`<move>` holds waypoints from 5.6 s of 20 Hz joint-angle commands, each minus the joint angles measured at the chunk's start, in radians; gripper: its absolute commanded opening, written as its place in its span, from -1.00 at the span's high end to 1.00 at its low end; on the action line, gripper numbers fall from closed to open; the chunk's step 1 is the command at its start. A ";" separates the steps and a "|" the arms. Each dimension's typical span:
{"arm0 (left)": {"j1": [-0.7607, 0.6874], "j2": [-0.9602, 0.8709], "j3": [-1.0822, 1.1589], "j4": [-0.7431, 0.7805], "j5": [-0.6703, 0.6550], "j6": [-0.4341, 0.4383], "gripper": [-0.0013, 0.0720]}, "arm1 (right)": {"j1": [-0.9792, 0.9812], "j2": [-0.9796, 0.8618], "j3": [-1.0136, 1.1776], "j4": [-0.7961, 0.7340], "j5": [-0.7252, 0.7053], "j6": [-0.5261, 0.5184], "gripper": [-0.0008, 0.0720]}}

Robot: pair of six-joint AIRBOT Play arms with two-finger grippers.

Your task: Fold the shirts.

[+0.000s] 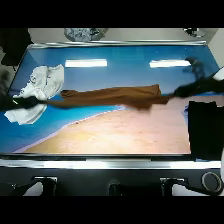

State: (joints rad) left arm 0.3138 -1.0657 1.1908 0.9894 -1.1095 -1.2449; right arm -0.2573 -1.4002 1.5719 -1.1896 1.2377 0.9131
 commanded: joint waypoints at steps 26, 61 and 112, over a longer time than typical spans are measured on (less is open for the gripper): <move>-0.046 -0.248 0.264 0.115 -0.222 -0.096 0.89 | 0.077 -0.209 0.254 -0.192 0.335 0.001 0.86; -0.029 -0.693 0.307 0.223 -0.501 -0.072 0.78 | 0.118 -0.343 -0.103 -0.075 0.343 0.222 0.84; 0.146 -0.204 -0.576 0.241 -0.179 -0.010 0.88 | 0.068 0.311 -1.104 0.096 0.042 0.115 0.86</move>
State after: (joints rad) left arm 0.4583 -1.2701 0.6144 1.2240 -1.3312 -1.2552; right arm -0.1890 -1.0904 0.4732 -1.1027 1.2972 1.0317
